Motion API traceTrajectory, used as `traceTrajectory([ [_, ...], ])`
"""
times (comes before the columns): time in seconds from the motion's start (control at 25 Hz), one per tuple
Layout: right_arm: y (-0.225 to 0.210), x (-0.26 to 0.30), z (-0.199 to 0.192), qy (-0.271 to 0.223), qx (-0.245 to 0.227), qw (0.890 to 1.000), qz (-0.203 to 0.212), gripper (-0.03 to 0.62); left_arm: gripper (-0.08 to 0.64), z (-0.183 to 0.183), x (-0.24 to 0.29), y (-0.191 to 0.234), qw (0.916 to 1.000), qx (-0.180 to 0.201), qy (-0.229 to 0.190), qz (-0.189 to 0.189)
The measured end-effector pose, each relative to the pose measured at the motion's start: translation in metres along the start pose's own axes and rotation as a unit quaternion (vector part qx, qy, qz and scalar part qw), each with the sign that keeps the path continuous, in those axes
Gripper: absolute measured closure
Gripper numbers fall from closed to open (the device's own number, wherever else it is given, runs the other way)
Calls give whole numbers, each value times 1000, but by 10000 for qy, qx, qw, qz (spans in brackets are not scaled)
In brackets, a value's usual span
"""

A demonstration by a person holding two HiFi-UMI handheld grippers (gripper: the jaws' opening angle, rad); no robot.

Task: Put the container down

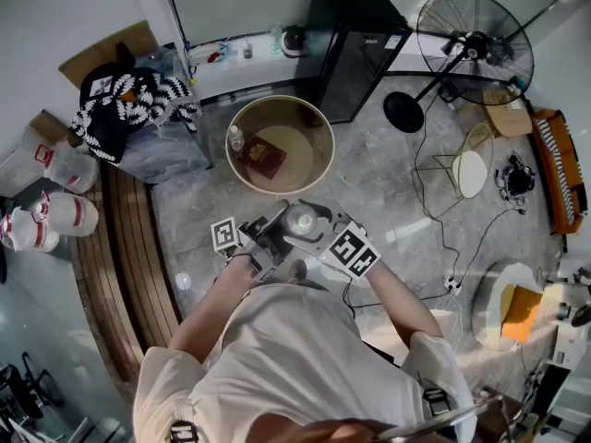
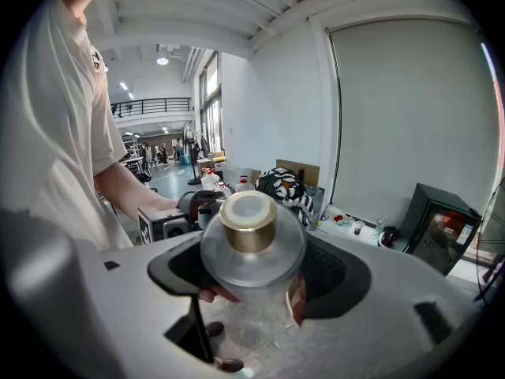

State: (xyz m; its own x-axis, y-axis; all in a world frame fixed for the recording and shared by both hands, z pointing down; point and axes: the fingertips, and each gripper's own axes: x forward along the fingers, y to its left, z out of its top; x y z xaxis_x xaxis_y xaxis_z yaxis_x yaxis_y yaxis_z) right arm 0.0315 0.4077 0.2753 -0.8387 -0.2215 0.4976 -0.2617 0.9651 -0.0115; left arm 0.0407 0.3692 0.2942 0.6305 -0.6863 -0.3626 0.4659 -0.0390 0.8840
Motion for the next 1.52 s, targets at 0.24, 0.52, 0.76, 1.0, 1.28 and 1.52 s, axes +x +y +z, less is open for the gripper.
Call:
traceTrajectory([
  [0.24, -2, -1, -1, 14, -21, 10000, 1, 252, 342, 1, 2, 0, 10000, 26, -6, -1],
  [0.52, -3, -9, -5, -11, -17, 10000, 44, 252, 342, -6, 7, 4, 10000, 40, -43, 12],
  [0.76, -8, -17, -13, -25, -28, 9999, 117, 252, 342, -10, 14, 14, 9999, 76, -136, 28],
  [1.0, -25, -29, -25, -32, -120, 9996, 258, 252, 342, -11, 33, 26, 9994, 149, -304, -42],
  [1.28, -42, -43, -46, 32, -211, 9985, 509, 252, 342, -16, 51, 49, 9983, 169, -553, -99],
  [1.52, -61, -42, -50, 54, -179, 9981, 580, 252, 342, -6, 66, 55, 9980, 146, -613, -84],
])
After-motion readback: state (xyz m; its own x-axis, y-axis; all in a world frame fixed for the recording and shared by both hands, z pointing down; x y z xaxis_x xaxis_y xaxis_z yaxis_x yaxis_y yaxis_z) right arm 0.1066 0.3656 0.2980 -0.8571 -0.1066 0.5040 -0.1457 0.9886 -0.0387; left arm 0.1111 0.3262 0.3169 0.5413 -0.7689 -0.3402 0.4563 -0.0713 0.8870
